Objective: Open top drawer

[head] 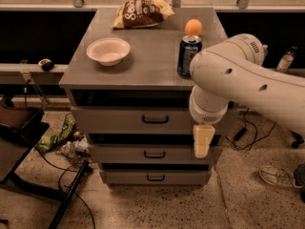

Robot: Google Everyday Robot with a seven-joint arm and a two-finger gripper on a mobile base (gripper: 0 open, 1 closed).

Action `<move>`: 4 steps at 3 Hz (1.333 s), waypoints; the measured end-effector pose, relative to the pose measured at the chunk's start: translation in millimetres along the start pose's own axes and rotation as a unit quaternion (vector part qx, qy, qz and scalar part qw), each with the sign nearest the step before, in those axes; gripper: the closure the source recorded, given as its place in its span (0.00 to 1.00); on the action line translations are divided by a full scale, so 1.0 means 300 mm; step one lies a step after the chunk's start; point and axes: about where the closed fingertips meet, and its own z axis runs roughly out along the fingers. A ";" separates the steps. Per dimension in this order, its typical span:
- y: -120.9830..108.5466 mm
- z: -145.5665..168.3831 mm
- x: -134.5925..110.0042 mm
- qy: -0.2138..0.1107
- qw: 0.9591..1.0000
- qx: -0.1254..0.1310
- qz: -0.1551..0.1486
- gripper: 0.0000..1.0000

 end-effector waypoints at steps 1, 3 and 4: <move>-0.060 0.099 -0.030 0.013 1.000 -0.002 -0.010 0.00; -0.128 0.257 -0.080 0.007 1.000 -0.025 -0.001 0.00; -0.145 0.310 -0.091 0.004 0.999 -0.039 0.007 0.00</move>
Offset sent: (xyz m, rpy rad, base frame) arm 0.0699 0.0300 -0.0729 -0.0217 0.0472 0.0104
